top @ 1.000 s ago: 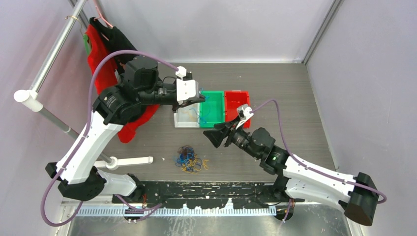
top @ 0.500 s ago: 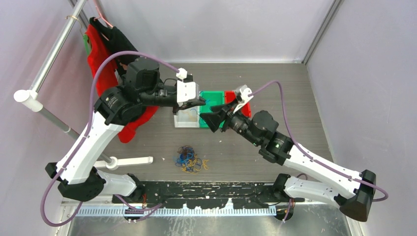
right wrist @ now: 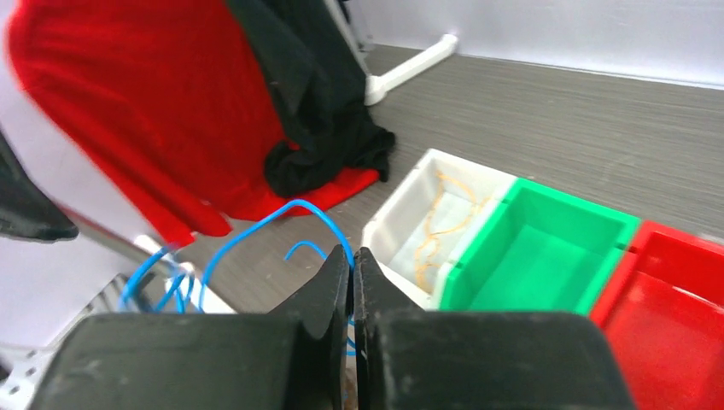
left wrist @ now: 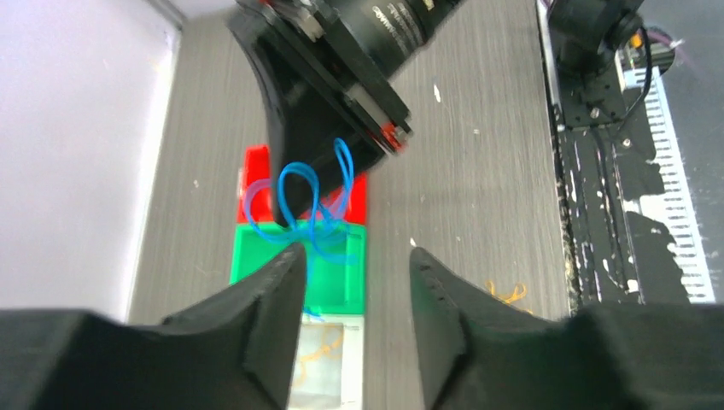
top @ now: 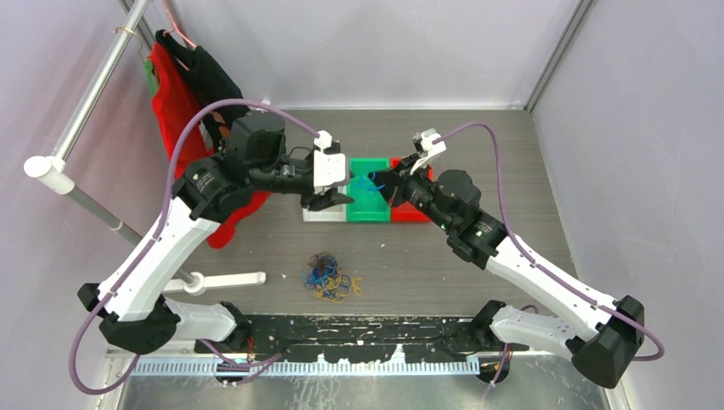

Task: Untangle the cables
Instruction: Place the cable in the bin.

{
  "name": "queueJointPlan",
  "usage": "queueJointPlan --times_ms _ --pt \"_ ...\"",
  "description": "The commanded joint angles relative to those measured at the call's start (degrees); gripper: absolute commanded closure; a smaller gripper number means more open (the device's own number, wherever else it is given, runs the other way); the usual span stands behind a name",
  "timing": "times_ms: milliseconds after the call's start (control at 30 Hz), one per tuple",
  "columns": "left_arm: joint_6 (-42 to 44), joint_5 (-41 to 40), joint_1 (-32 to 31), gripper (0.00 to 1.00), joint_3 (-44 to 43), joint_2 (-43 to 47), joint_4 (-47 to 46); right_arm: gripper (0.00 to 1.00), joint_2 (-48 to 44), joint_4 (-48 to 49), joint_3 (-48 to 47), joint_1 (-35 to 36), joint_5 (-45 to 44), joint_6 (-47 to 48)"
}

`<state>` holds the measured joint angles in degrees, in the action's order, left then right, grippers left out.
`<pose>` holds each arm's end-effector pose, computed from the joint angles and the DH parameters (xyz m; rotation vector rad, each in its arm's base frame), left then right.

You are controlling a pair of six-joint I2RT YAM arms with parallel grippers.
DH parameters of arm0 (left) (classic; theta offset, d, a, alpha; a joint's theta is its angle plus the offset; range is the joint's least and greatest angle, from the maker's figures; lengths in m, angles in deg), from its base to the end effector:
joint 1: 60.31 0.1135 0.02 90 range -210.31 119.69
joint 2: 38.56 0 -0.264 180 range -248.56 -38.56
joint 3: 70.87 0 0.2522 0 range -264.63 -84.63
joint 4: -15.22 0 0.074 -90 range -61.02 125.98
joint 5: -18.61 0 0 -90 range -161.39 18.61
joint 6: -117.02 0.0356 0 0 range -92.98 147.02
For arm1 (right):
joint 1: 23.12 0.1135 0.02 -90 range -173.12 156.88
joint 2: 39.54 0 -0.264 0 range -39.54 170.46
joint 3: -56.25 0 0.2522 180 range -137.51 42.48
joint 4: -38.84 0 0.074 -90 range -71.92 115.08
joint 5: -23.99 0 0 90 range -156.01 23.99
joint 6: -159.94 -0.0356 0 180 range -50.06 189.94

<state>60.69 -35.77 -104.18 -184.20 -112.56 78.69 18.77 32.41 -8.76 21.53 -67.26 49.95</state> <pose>0.1559 -0.1787 0.4850 1.5286 1.2590 -0.7320 0.1723 0.1691 0.3681 -0.3313 1.5994 0.8623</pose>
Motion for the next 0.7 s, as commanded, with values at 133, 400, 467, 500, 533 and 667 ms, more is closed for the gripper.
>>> queueJointPlan --times_ms 133,400,467,500,533,667 --pt "7.08 -12.48 -0.10 0.10 5.73 2.68 6.13 0.95 6.47 -8.40 -5.84 -8.66 0.08 -1.47" --pt "4.53 -14.46 4.88 0.01 6.52 3.00 11.41 0.95 19.66 -15.99 -14.33 -10.70 -5.72 2.41" --pt "3.55 -13.91 6.94 0.01 6.49 3.38 11.68 0.95 23.17 -15.75 -15.94 -10.78 -5.60 2.19" --pt "3.17 -13.72 7.86 0.01 6.61 3.68 11.68 0.95 24.97 -15.55 -16.72 -10.80 -5.77 2.22" --pt "3.05 -13.54 8.53 0.01 6.78 4.21 11.71 0.96 26.87 -15.56 -17.59 -10.86 -6.46 1.89" --pt "3.07 -14.18 9.60 0.01 8.43 7.07 11.11 0.96 31.87 -14.06 -19.02 -11.92 -8.46 -0.50"
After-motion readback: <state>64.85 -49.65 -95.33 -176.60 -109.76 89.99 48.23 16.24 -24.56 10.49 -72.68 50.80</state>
